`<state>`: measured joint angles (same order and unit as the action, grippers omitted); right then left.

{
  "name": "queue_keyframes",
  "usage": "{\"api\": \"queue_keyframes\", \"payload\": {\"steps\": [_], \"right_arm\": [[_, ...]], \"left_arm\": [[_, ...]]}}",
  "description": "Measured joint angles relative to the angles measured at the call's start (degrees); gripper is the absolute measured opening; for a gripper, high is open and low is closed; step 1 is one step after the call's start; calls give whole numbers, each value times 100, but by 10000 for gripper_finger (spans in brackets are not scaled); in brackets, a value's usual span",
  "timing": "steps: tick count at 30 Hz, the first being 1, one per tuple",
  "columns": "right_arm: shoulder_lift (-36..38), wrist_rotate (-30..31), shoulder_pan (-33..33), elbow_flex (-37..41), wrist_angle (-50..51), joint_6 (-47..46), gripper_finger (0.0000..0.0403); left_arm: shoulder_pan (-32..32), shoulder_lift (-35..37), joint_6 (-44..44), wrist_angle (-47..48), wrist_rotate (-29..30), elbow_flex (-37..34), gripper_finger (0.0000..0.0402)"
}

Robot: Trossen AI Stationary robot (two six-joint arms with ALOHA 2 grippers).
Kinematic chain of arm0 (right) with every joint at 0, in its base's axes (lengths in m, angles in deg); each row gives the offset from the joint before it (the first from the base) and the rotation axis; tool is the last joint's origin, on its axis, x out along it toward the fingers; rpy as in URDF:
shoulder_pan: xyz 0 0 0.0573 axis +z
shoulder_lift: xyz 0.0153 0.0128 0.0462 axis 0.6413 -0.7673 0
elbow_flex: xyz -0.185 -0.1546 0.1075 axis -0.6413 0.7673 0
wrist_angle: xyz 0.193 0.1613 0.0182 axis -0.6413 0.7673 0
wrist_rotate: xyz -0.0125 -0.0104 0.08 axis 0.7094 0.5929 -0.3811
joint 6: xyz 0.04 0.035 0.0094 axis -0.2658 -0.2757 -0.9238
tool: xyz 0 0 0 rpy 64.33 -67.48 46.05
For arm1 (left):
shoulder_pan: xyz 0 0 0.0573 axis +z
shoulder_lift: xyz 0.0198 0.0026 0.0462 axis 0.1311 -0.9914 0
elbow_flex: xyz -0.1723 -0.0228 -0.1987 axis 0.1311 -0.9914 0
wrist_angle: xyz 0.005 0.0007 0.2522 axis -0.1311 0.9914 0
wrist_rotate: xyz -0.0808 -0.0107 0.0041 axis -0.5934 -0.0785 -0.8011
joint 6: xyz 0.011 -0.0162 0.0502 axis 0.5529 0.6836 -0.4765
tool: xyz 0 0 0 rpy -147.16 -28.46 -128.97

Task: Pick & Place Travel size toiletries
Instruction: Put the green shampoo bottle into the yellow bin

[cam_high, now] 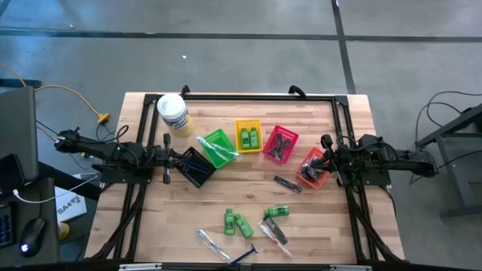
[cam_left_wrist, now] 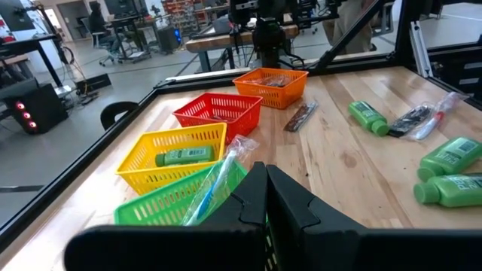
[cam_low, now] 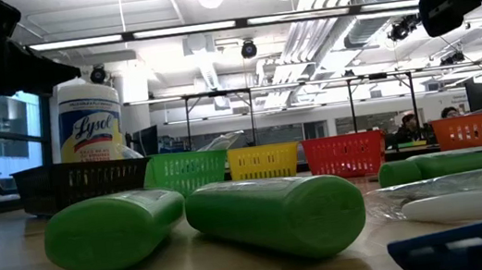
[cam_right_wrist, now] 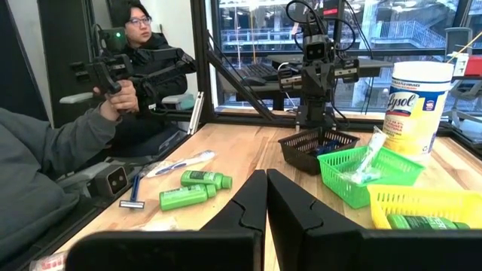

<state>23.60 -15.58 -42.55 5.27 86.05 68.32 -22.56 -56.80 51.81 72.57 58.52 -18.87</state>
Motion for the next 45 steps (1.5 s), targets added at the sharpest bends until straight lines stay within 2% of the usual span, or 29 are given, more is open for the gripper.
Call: {"api": "queue_keyframes", "payload": {"steps": [30, 35, 45], "right_arm": [[-35, 134, 4, 0, 66, -97, 4], [-439, 125, 9, 0, -473, -273, 4], [-1747, 129, 9, 0, -1542, -145, 4]], "left_arm": [[0, -2, 111, 179, -4, 0, 0], [-1, -2, 118, 175, -4, 0, 0], [0, -20, 86, -406, -10, 0, 0]]}}
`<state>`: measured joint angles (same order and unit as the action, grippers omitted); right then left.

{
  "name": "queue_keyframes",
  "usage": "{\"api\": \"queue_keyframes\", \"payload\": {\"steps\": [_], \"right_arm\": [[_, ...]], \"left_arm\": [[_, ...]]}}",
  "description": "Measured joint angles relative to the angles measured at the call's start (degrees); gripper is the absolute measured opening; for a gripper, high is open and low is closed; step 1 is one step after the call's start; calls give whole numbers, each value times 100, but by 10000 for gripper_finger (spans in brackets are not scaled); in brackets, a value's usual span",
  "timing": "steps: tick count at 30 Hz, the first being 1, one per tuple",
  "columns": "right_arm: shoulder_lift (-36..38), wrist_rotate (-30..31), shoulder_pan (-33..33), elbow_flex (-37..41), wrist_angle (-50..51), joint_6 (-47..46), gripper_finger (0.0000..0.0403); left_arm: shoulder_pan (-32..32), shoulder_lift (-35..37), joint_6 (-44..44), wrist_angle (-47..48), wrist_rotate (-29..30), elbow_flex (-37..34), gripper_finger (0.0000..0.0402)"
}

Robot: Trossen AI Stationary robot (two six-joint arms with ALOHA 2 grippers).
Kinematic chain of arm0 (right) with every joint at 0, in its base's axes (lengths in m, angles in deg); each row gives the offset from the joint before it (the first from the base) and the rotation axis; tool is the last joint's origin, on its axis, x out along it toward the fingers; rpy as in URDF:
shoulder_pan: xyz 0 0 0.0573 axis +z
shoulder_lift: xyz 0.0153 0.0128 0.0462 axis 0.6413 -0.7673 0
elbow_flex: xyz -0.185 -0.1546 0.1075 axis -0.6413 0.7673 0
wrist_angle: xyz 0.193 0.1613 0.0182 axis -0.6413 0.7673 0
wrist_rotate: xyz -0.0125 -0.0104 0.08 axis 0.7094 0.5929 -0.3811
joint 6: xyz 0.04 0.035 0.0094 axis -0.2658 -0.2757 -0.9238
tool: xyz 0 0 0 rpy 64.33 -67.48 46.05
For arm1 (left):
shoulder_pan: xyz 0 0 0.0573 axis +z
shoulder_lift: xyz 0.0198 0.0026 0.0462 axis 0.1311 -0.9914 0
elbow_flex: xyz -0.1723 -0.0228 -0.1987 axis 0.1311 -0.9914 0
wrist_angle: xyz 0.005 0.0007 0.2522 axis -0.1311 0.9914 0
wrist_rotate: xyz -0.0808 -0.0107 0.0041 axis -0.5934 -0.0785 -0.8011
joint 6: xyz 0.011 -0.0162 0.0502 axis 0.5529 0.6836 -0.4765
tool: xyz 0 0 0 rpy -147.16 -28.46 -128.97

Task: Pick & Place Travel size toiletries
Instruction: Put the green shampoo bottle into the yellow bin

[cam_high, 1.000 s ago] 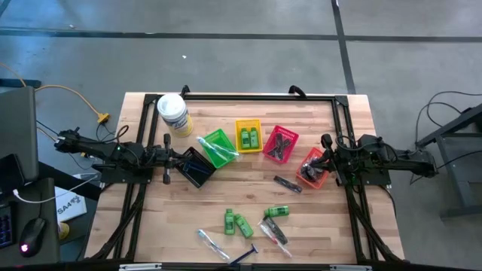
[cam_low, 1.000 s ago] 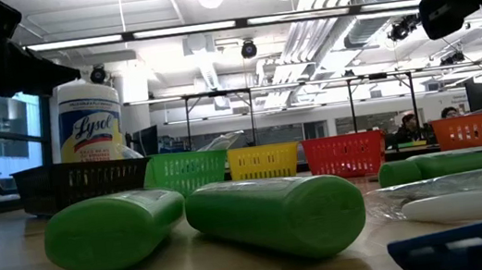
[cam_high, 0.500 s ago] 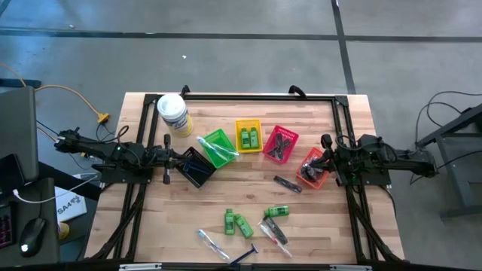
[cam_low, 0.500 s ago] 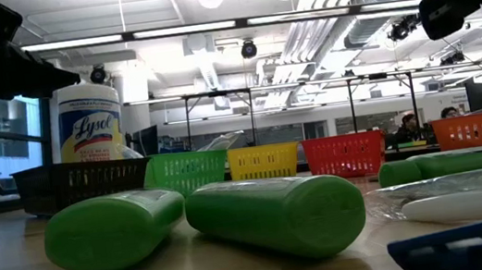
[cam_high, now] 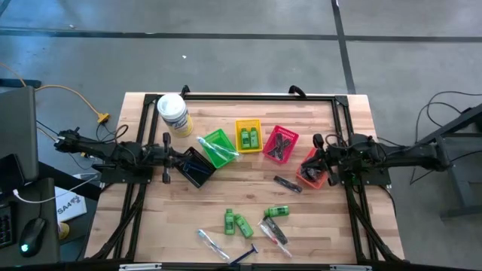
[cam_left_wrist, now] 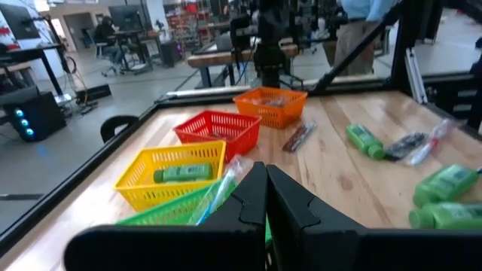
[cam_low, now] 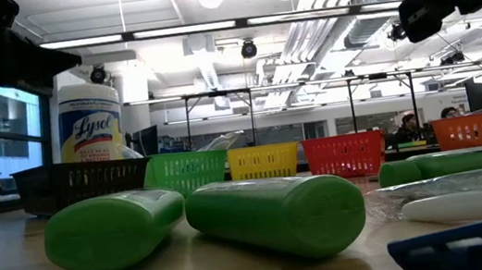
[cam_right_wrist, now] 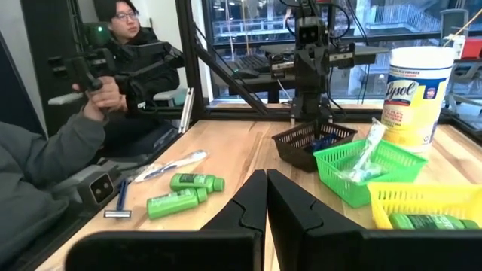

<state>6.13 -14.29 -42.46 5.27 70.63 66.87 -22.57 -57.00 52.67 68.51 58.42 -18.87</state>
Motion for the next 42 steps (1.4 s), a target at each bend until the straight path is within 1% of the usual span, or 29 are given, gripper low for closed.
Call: {"api": "queue_keyframes", "payload": {"steps": [4, 7, 9, 19, 25, 27, 30, 33, 34, 38, 40, 42], "right_arm": [[-389, 7, 0, 0, -541, -184, 4], [-612, 2, 0, 0, -903, -265, 4], [-718, 3, 0, 0, -1055, -265, 4], [-1197, 186, 57, 0, -1368, -156, 4], [-1330, 202, 314, 0, -1709, -42, 4], [-1346, 326, 393, -14, -1733, -17, 4], [-1444, 488, 543, -219, -1565, 2, 4], [-1770, 699, 800, -683, -1153, 43, 4], [-1931, 884, 918, -885, -976, 27, 4], [-2689, 2157, 1326, -1795, 59, -49, 4], [-3093, 2432, 1456, -2264, 590, -157, 4], [-3500, 2515, 1569, -2705, 1095, -282, 4]], "left_arm": [[-2, 1, -91, -187, -10, -5, 0], [-2, -62, -288, -675, -12, -262, 0], [-2, -97, -372, -768, -12, -414, 0], [0, -192, -128, -1169, -83, -549, 0], [0, -481, -304, -1393, -229, -553, 0], [0, -553, -410, -1501, -227, -553, 0], [0, -634, -454, -1626, -224, -555, 0], [0, -691, -458, -1737, -222, -557, 0], [0, -704, -461, -1744, -220, -557, 0], [0, -708, -586, -1793, -218, -560, 0], [0, -708, -581, -1823, -215, -562, 0], [0, -708, -573, -1826, -215, -562, 0]]}}
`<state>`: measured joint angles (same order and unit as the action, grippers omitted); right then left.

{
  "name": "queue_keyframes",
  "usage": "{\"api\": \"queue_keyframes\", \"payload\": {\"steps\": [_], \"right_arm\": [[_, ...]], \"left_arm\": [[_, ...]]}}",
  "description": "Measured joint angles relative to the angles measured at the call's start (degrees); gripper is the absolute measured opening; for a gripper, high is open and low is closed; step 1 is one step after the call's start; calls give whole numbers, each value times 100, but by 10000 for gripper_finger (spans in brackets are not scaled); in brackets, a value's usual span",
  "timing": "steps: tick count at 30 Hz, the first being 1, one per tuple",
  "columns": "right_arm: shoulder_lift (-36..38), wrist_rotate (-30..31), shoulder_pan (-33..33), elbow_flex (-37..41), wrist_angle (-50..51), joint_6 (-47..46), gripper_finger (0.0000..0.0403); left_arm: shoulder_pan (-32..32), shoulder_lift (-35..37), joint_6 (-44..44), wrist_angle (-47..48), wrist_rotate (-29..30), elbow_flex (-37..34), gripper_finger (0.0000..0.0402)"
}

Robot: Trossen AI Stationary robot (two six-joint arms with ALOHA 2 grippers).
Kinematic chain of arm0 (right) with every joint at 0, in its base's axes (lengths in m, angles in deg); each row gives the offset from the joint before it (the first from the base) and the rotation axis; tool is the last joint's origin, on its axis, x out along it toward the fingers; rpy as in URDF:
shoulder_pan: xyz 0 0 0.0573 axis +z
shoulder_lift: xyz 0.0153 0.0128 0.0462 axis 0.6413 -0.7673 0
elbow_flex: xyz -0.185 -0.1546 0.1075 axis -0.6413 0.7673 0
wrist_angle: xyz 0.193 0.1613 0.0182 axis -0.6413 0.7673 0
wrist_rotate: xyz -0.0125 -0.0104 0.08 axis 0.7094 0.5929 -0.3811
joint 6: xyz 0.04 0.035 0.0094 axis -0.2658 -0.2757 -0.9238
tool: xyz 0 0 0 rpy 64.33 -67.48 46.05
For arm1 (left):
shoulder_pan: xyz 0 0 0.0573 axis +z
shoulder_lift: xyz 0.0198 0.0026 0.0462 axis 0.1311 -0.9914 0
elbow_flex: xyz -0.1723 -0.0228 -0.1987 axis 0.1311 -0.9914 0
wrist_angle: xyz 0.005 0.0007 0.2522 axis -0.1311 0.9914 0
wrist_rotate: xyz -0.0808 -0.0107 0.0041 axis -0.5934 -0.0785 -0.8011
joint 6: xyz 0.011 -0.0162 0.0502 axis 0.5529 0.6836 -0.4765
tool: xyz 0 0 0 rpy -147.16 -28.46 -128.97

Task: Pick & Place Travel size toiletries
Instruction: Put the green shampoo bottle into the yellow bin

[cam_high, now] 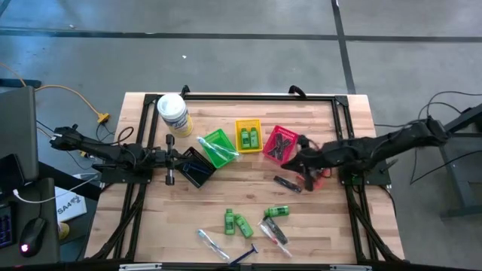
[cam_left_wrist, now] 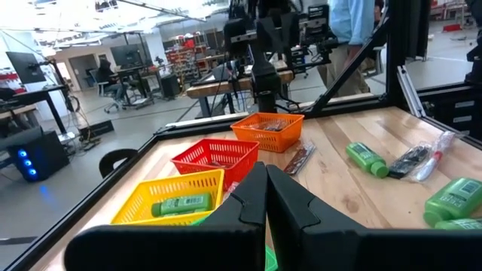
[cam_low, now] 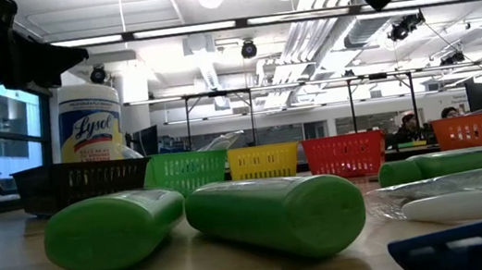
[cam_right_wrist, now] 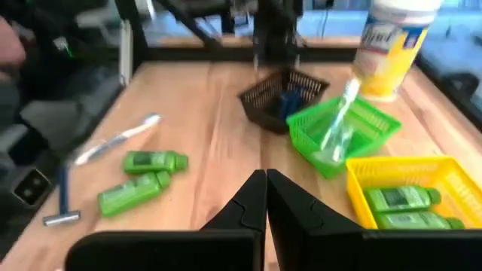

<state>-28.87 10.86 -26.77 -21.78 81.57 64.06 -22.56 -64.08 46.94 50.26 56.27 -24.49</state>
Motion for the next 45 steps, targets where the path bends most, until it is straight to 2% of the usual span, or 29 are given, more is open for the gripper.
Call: {"api": "queue_keyframes", "payload": {"steps": [4, 9, 15, 19, 23, 31, 45], "right_arm": [[-763, 649, 316, -732, 670, -279, 6], [-1510, 718, 652, -1325, 1331, -688, 30], [-2252, -29, 994, -1614, 1728, -1318, 127], [-2702, -333, 1194, -1664, 1730, -1669, 202], [-3261, -389, 1456, -1666, 1791, -1641, 246], [-4101, -205, 1651, -1664, 1691, -1569, 258], [-4737, -281, 1653, -1662, 1511, -1523, 258]], "left_arm": [[0, 0, 15, 0, 4, -2, 0], [0, 0, 50, 10, 17, -4, 0], [0, 0, 65, 92, 16, -4, 0], [0, 0, 82, 94, 15, -7, 0], [0, 1, 82, 92, 15, -9, 0], [0, 2, 80, 119, 11, -9, 0], [0, 2, 139, 179, -3, -9, 0]]}}
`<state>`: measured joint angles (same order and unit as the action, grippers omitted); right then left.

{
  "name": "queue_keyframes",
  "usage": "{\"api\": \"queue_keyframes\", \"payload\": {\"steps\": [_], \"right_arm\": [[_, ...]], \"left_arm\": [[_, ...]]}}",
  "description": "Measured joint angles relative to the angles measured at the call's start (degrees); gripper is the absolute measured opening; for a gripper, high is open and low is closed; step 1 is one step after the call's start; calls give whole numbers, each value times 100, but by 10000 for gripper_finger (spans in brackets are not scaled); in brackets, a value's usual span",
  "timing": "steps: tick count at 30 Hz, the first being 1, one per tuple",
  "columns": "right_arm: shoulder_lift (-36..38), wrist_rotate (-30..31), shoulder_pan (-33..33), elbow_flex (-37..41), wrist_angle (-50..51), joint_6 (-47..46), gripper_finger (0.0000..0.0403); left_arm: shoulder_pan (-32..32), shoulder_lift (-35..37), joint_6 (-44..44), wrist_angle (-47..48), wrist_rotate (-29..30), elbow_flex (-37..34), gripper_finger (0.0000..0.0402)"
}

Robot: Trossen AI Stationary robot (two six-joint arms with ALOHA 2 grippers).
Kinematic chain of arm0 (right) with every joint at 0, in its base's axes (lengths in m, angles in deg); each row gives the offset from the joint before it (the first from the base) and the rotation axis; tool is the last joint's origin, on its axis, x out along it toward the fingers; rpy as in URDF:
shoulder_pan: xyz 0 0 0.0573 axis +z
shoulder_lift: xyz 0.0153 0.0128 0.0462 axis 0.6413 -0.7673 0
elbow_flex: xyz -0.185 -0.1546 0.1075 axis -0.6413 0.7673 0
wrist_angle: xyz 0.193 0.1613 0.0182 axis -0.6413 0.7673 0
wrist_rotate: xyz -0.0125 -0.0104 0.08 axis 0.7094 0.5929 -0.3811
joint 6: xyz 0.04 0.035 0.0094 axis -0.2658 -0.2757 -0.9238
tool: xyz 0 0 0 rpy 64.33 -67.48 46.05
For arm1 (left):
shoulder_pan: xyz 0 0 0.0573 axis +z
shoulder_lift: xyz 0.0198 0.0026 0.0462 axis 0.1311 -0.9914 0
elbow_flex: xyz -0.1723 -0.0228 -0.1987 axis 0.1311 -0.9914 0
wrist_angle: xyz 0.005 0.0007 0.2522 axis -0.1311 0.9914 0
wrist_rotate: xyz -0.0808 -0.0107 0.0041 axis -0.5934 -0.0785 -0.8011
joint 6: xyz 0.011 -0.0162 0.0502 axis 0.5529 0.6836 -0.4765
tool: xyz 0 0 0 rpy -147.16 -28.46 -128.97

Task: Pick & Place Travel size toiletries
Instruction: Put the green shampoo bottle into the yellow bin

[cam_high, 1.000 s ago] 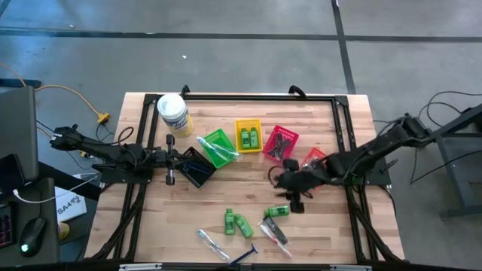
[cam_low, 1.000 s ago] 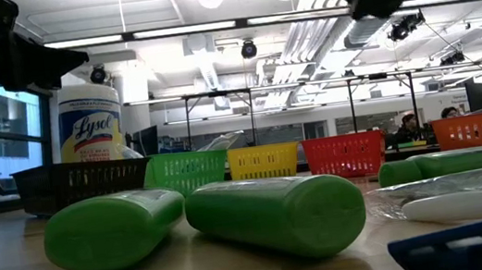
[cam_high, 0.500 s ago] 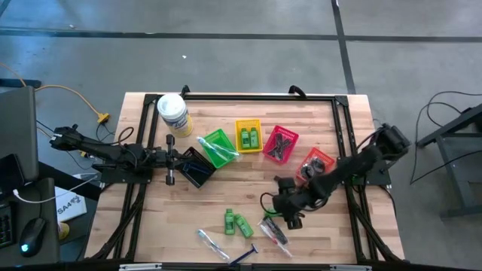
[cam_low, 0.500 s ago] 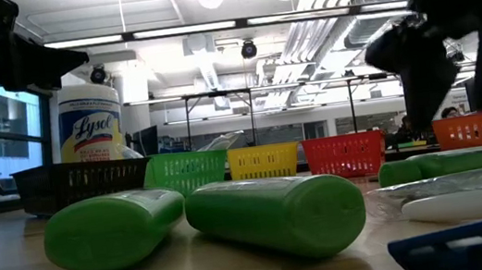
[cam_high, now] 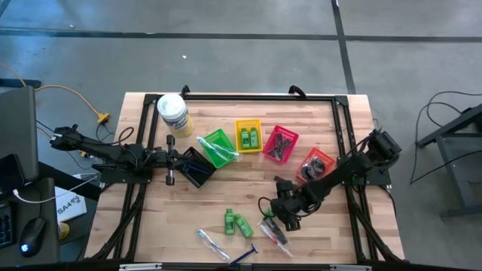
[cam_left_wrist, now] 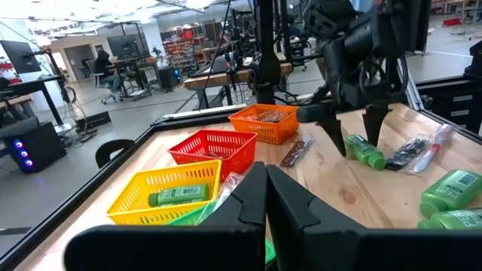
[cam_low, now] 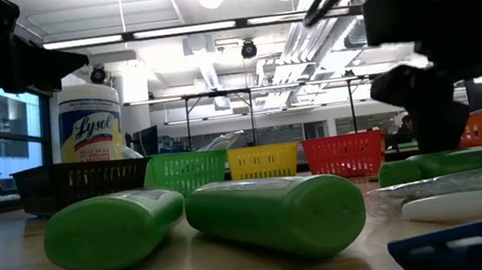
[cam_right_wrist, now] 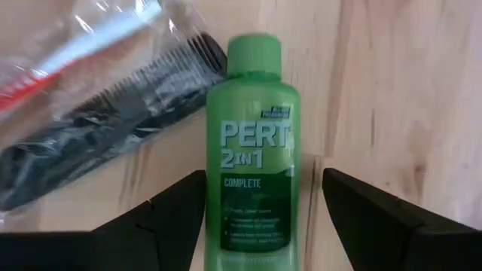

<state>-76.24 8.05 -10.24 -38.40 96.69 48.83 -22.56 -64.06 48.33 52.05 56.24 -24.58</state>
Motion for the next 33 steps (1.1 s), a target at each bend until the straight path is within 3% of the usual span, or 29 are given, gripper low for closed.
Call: {"api": "queue_keyframes", "payload": {"steps": [6, 13, 20, 26, 33], "right_arm": [[-160, -70, -76, -15, -21, 101, 246], [-140, -249, -142, -13, -26, 488, 134], [143, -312, -236, 26, -81, 778, 134], [1035, 305, -375, 165, 6, 1156, 134], [2895, 456, -764, 1085, -711, 1583, 132]], "left_arm": [[0, -2, 0, 0, 1, 0, 0], [0, -2, -2, 0, 3, 0, 0], [0, -1, -2, 1, 5, 0, 0], [0, -2, -2, 31, 5, 0, 0], [0, 0, -2, 76, 22, 0, 0]]}}
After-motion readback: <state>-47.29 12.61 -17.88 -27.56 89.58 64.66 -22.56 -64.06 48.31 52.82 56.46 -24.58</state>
